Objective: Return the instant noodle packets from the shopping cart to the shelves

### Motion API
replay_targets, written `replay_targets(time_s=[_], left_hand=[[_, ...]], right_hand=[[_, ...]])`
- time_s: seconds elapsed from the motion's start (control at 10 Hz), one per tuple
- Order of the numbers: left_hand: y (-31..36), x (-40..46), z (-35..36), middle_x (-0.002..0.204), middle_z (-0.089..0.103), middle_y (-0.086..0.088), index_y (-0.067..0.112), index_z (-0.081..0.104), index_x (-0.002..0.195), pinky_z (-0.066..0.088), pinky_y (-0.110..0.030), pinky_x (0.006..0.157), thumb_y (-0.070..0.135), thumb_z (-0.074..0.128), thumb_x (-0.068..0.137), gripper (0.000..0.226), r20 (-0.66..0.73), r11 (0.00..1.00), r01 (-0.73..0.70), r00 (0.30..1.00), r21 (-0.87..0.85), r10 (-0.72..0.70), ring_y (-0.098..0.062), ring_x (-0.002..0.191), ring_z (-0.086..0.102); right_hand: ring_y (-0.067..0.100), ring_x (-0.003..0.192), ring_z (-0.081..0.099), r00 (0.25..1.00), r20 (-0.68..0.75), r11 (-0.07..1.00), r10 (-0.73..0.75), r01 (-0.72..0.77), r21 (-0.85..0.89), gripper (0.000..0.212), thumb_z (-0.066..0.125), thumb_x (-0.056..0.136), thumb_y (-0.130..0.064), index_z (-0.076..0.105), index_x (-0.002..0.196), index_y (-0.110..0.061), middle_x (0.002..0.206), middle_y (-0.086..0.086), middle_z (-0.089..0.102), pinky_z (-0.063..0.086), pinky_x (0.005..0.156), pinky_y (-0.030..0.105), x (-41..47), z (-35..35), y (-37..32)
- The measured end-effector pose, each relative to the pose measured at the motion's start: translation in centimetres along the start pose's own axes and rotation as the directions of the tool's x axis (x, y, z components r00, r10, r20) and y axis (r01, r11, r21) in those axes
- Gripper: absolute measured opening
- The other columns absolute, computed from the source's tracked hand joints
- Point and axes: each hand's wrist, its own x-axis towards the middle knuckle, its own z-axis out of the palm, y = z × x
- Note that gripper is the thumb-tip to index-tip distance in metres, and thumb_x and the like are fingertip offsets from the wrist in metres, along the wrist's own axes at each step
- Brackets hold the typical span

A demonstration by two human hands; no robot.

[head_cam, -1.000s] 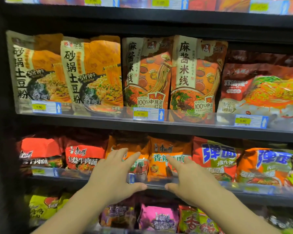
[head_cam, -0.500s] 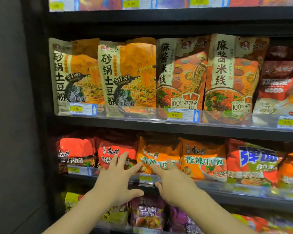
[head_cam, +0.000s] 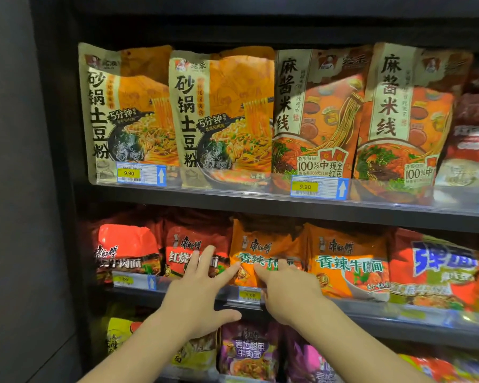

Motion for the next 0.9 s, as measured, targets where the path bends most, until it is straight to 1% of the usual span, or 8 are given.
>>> replay_targets(time_s=[0.1,0.2,0.3,0.4,0.5,0.6,0.7,0.9], left_hand=[[-0.3,-0.8,-0.4,0.168,-0.026,0.007,0.063,-0.005,0.153,0.042,-0.05,0.113,0.083,0.05,0.083,0.092,-0.013,1.0,-0.016,1.0,-0.022,0.015,-0.026,0.158,-0.016],[-0.6,-1.9,-0.6,0.168,-0.025,0.008,0.063,-0.007,0.152,0.039,-0.051,0.115,0.085,0.05,0.082,0.093,0.005,1.0,-0.009,1.0,-0.023,0.009,-0.023,0.158,-0.015],[-0.7,-2.6,-0.9,0.169,-0.023,0.006,0.063,-0.01,0.152,0.034,-0.051,0.118,0.085,0.049,0.082,0.094,0.013,1.0,-0.008,1.0,-0.017,0.008,-0.021,0.158,-0.015],[-0.5,-2.5,-1.6,0.17,-0.017,0.004,0.06,-0.008,0.154,0.031,-0.053,0.12,0.086,0.049,0.081,0.096,0.024,1.0,-0.001,1.0,-0.007,0.001,-0.022,0.158,-0.012],[-0.1,-2.3,-2.3,0.171,-0.002,0.003,0.056,0.001,0.157,0.035,-0.053,0.118,0.088,0.05,0.078,0.098,0.015,1.0,0.006,1.0,-0.02,-0.006,-0.023,0.158,0.003],[0.3,-2.3,-3.0,0.165,0.016,0.006,0.053,0.01,0.157,0.045,-0.046,0.11,0.09,0.05,0.075,0.098,-0.01,0.999,-0.009,1.0,-0.039,0.009,-0.02,0.152,0.024],[1.5,-2.4,-4.0,0.156,0.025,0.011,0.054,0.012,0.157,0.05,-0.042,0.1,0.091,0.049,0.076,0.096,-0.04,1.0,-0.022,0.999,-0.02,0.022,-0.017,0.144,0.035],[5.3,-3.6,-5.9,0.153,0.029,0.014,0.053,0.012,0.156,0.051,-0.043,0.098,0.091,0.048,0.076,0.096,-0.057,0.999,-0.039,0.998,-0.002,0.038,-0.018,0.14,0.04]], right_hand=[[0.038,0.149,0.031,1.0,0.016,1.0,-0.015,0.015,0.015,0.078,0.056,0.103,-0.035,0.005,0.162,-0.043,0.169,0.013,0.015,0.044,0.106,0.05,-0.4,-0.1,0.1],[0.036,0.153,0.023,0.999,-0.014,0.998,-0.035,0.036,0.054,0.07,0.047,0.106,-0.044,0.005,0.162,-0.043,0.171,0.012,0.004,0.039,0.112,0.051,-1.5,0.2,0.1],[0.035,0.155,0.019,0.998,-0.042,0.995,-0.048,0.051,0.085,0.072,0.048,0.104,-0.051,0.006,0.162,-0.044,0.172,0.012,0.0,0.039,0.114,0.05,-2.7,0.2,0.3],[0.033,0.153,0.026,0.999,-0.039,0.99,-0.033,0.038,0.133,0.076,0.052,0.1,-0.059,0.009,0.16,-0.047,0.171,0.007,0.011,0.042,0.111,0.048,-4.2,-0.4,0.9],[0.031,0.151,0.031,0.999,-0.047,0.989,0.014,-0.007,0.15,0.082,0.055,0.095,-0.065,0.009,0.16,-0.047,0.17,0.004,0.017,0.044,0.109,0.048,-5.8,-1.1,2.1],[0.029,0.147,0.037,0.995,-0.059,0.984,0.074,-0.063,0.168,0.086,0.057,0.091,-0.07,0.012,0.16,-0.046,0.165,0.004,0.029,0.045,0.108,0.046,-7.5,-1.8,3.9],[0.028,0.149,0.035,0.987,-0.066,0.971,0.149,-0.133,0.2,0.091,0.06,0.087,-0.073,0.012,0.16,-0.048,0.167,0.002,0.026,0.042,0.111,0.047,-9.3,-2.1,6.2],[0.028,0.152,0.03,0.978,-0.067,0.959,0.199,-0.18,0.221,0.095,0.06,0.084,-0.076,0.008,0.16,-0.05,0.171,-0.001,0.018,0.04,0.113,0.049,-12.7,-2.4,9.3]])
